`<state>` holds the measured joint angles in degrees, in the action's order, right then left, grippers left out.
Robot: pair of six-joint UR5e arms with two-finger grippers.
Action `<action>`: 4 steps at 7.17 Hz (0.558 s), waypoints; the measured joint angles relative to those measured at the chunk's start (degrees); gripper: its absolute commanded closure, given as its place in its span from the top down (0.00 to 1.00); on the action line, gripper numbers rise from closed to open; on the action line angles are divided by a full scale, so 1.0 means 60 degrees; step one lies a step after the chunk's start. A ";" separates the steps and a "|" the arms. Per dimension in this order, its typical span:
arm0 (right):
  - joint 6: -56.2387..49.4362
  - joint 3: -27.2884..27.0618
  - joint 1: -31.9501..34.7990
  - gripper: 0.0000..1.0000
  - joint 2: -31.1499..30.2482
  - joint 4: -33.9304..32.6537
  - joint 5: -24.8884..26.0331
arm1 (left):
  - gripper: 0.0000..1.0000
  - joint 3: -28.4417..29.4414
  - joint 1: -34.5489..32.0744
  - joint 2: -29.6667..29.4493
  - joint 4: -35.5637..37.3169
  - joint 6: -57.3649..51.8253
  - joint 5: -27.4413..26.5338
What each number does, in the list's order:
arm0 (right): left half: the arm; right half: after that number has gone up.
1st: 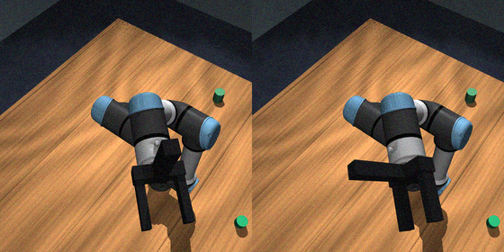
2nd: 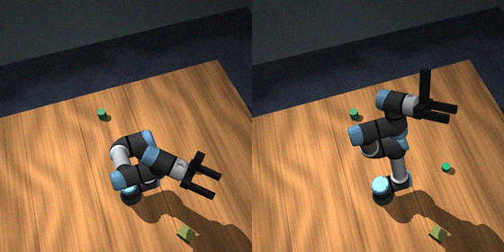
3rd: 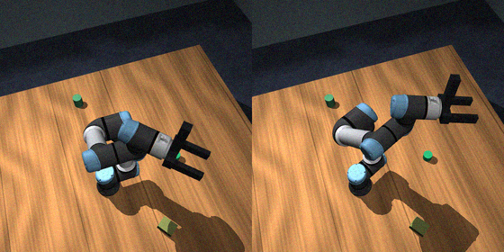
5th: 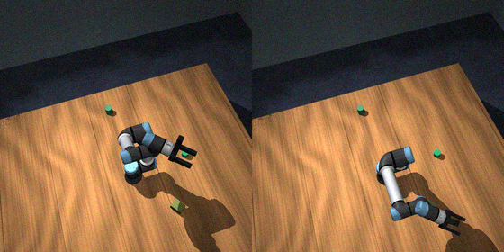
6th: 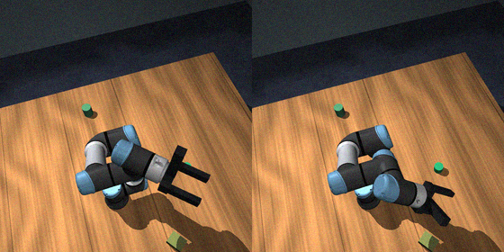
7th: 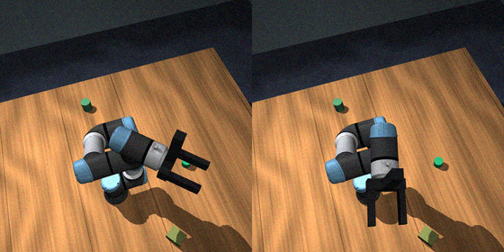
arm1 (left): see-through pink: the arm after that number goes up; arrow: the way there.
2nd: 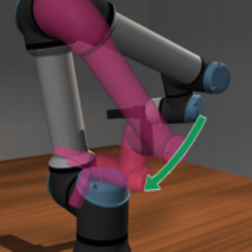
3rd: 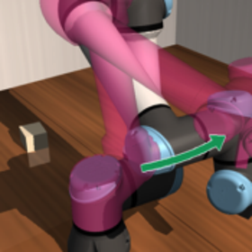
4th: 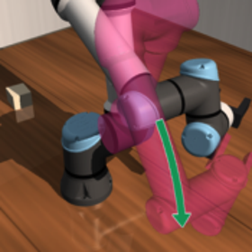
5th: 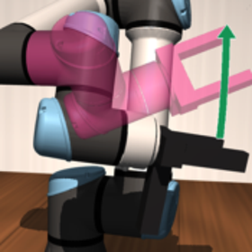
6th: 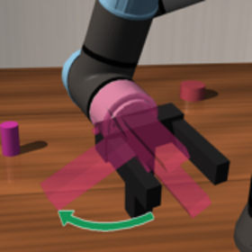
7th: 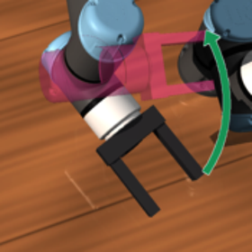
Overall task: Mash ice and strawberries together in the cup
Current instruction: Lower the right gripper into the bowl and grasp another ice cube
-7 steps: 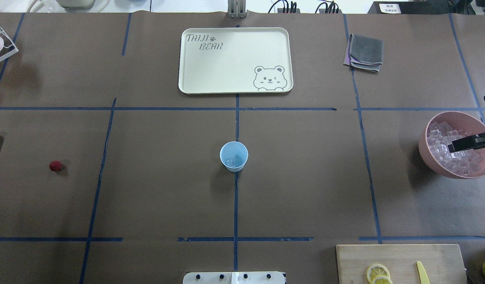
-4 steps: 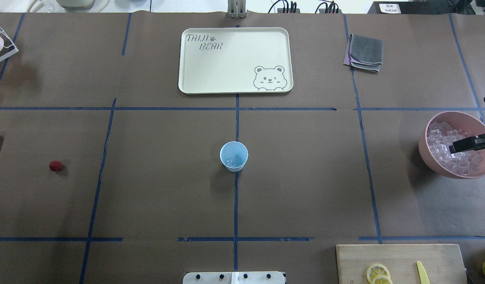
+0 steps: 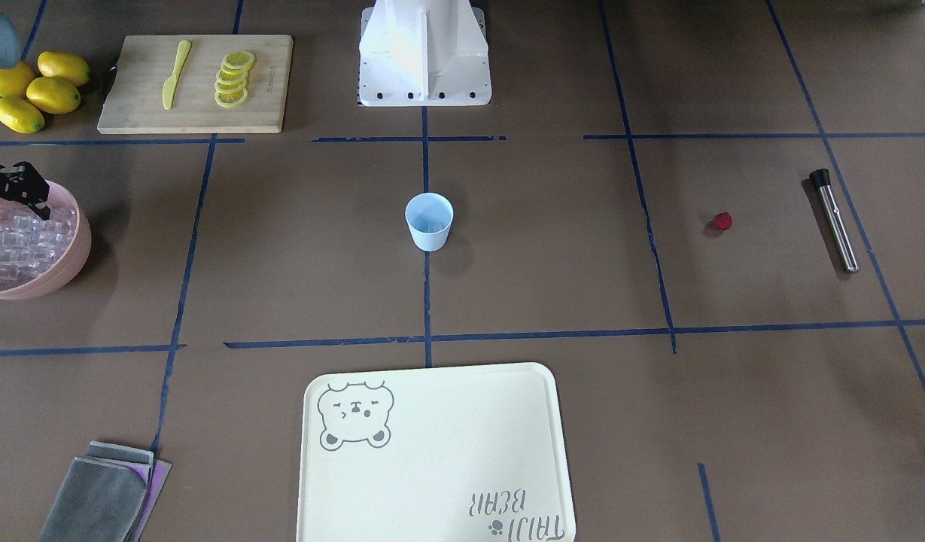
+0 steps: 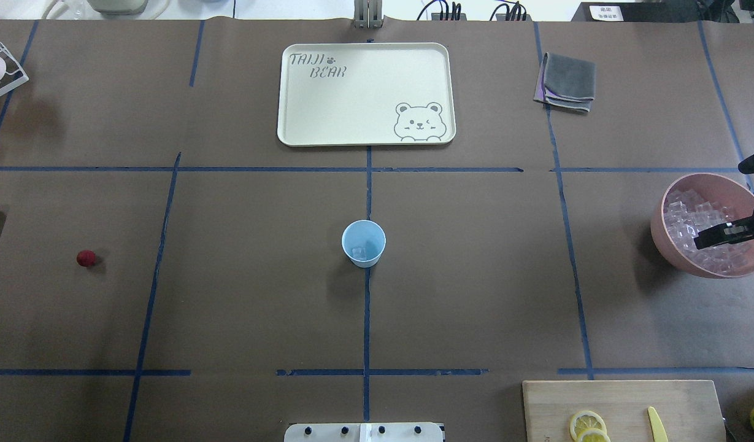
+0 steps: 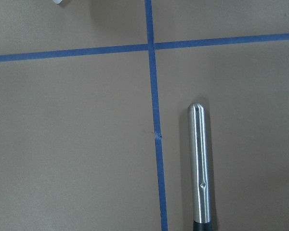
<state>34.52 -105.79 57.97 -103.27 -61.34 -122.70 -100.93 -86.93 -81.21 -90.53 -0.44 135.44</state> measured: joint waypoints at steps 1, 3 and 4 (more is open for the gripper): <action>-0.0022 0.0004 -0.0004 0.02 -0.0012 -0.0004 -0.0002 | 1.00 -0.0002 0.0000 0.0000 0.0000 0.0000 0.0000; -0.0051 0.0007 -0.0008 0.02 -0.0014 -0.0005 -0.0025 | 1.00 0.0000 0.0000 -0.0010 0.0000 0.0000 0.0000; -0.0054 -0.0016 -0.0007 0.02 0.0001 -0.0002 -0.0048 | 1.00 -0.0004 0.0000 -0.0013 0.0000 0.0000 0.0001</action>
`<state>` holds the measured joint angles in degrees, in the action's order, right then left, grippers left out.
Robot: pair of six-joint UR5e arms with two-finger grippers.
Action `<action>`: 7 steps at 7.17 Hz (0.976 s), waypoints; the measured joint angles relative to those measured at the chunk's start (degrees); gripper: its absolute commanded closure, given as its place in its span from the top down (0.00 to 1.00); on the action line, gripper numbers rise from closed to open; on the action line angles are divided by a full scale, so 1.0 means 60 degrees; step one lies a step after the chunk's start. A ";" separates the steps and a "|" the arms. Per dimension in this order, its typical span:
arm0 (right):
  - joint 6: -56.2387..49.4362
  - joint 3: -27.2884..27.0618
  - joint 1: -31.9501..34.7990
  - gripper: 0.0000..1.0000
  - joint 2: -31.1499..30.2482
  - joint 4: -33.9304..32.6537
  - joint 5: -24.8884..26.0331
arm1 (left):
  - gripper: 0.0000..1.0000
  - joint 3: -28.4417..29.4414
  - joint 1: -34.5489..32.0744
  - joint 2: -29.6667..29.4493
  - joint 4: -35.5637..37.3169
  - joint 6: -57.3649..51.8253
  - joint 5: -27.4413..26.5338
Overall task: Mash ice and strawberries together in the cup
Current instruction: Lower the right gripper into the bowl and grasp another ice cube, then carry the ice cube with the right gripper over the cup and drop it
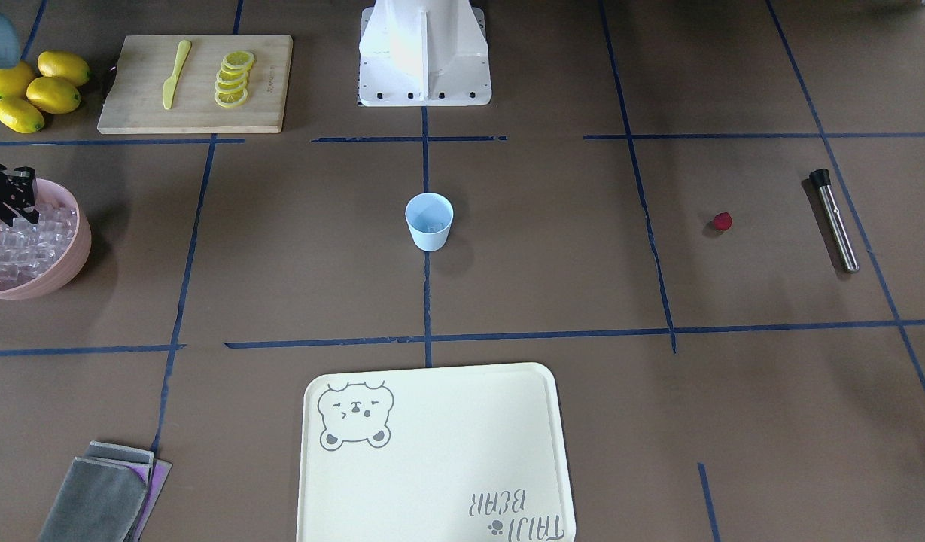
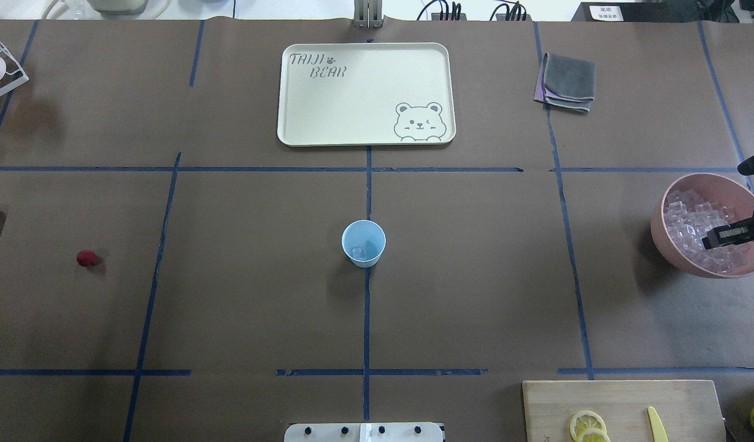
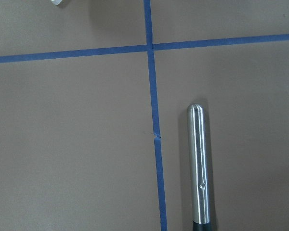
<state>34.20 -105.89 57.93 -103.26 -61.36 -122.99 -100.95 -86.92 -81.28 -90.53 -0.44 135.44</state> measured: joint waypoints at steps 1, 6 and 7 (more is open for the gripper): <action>-0.0001 -0.0099 0.0028 0.02 0.0017 -0.0002 -0.0051 | 1.00 -0.0005 0.0000 -0.0002 0.0000 0.0000 0.0000; 0.0042 -0.1748 0.0443 0.02 0.2386 -0.3239 -0.0422 | 1.00 -0.0007 0.0000 -0.0003 0.0000 0.0000 0.0000; 0.0108 -0.1780 0.0054 0.03 0.3617 -0.4308 -0.0292 | 1.00 -0.0007 0.0000 -0.0003 0.0000 -0.0003 0.0000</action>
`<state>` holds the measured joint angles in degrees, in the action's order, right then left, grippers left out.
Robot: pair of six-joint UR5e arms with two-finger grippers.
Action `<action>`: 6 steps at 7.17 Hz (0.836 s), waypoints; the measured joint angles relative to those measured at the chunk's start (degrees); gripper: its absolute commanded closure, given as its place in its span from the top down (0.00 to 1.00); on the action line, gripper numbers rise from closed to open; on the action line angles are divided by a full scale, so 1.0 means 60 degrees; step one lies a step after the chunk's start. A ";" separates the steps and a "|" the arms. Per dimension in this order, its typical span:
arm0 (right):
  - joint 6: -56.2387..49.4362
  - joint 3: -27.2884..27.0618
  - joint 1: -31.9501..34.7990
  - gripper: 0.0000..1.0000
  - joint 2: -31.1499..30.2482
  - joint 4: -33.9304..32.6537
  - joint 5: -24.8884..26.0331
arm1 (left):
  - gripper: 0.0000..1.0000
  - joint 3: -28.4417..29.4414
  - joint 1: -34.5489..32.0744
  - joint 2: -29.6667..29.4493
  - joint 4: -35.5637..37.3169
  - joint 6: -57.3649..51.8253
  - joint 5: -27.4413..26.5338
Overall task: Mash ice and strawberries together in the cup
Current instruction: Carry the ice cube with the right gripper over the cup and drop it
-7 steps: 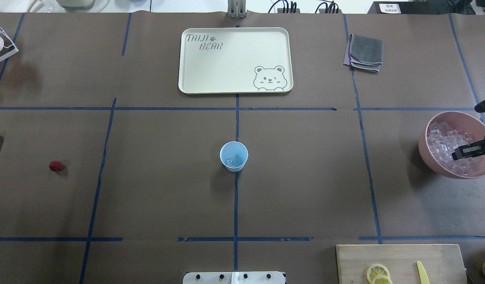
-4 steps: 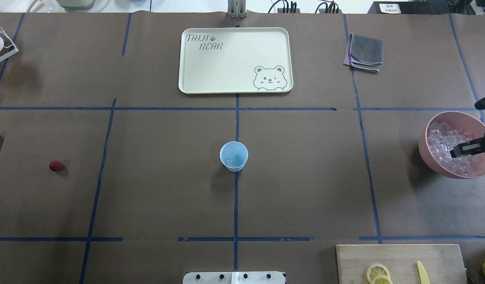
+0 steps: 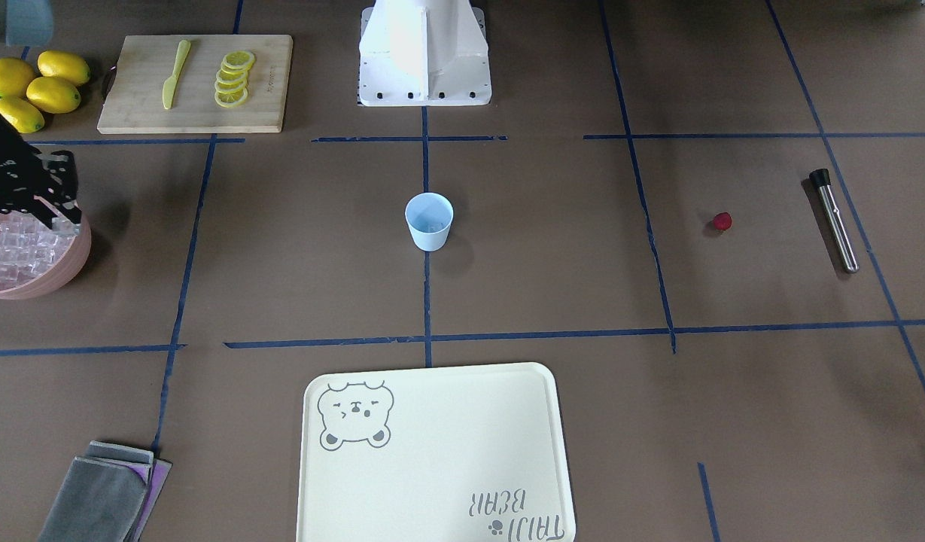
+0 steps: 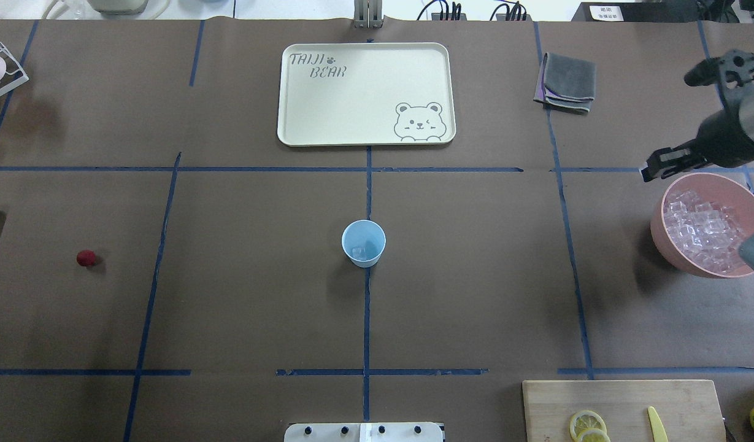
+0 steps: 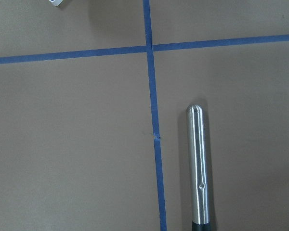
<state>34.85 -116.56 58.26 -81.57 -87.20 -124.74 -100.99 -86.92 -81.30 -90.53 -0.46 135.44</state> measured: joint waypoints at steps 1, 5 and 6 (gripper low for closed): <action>0.0219 0.0062 -0.0555 0.03 0.1196 -0.0939 0.0275 | 1.00 0.0000 0.0000 0.0000 0.0000 -0.0006 0.0000; 0.3531 0.1885 -0.3467 0.03 0.4988 -0.1970 0.2413 | 1.00 -0.0061 0.0000 -0.0024 0.0000 -0.0015 0.0014; 0.4328 0.2521 -0.4043 0.03 0.5771 -0.1979 0.2916 | 1.00 -0.0066 0.0000 -0.0033 0.0000 -0.0021 0.0014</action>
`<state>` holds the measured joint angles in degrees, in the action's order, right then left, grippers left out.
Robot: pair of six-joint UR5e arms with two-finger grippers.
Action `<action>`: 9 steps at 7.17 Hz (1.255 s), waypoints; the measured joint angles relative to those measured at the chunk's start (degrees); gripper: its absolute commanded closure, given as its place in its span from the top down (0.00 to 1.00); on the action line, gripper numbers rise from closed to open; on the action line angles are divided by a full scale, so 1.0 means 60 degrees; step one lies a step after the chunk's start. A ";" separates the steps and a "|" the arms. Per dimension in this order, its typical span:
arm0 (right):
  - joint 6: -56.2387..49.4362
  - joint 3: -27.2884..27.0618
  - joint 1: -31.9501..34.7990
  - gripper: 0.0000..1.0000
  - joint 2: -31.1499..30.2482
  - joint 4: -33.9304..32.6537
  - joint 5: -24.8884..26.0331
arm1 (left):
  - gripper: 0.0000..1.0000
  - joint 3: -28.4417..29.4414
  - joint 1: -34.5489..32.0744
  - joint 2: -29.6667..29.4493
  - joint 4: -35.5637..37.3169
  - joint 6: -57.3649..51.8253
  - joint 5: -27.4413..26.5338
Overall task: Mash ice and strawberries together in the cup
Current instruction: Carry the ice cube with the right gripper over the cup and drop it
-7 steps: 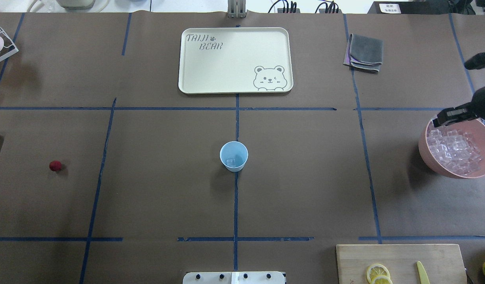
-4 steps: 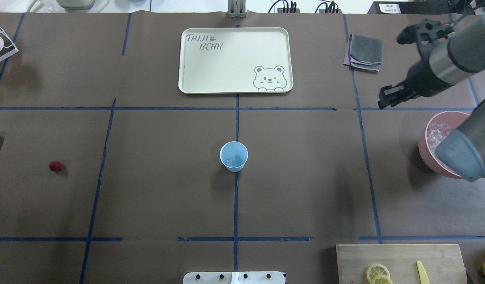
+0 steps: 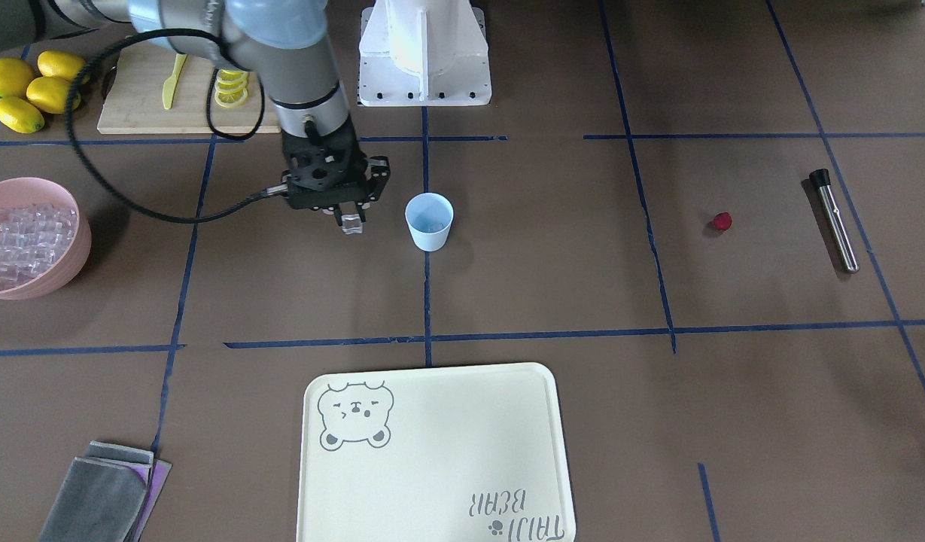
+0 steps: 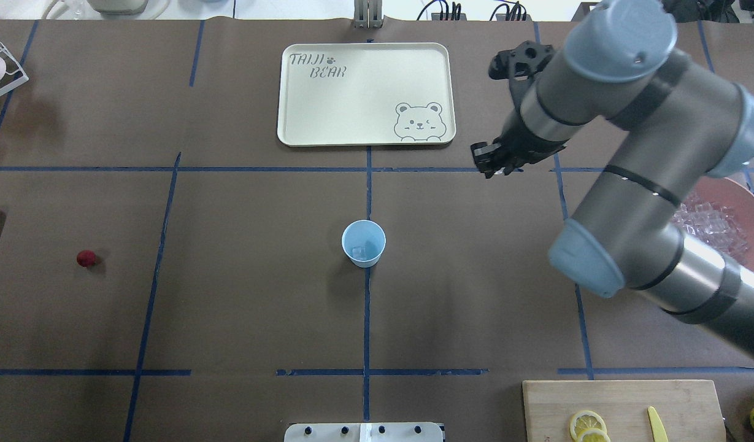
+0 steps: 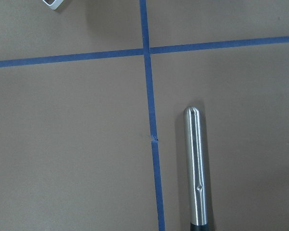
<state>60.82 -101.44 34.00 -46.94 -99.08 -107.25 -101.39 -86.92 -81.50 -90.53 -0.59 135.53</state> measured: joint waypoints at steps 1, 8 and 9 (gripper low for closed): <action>0.0638 0.0721 -0.0484 0.03 0.0744 0.0000 0.0412 | 1.00 -0.0003 0.0000 -0.0005 0.0000 -0.0003 0.0000; 0.1357 0.1612 -0.1544 1.00 0.1228 -0.0002 0.1154 | 1.00 0.0007 0.0014 -0.0011 -0.0009 -0.0005 0.0000; 0.1360 0.1597 -0.1546 1.00 0.1222 -0.0008 0.1150 | 1.00 0.0008 0.0014 -0.0011 -0.0011 -0.0005 0.0000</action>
<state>68.98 -91.86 24.73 -39.61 -99.12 -100.35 -101.34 -86.84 -81.56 -90.59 -0.61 135.53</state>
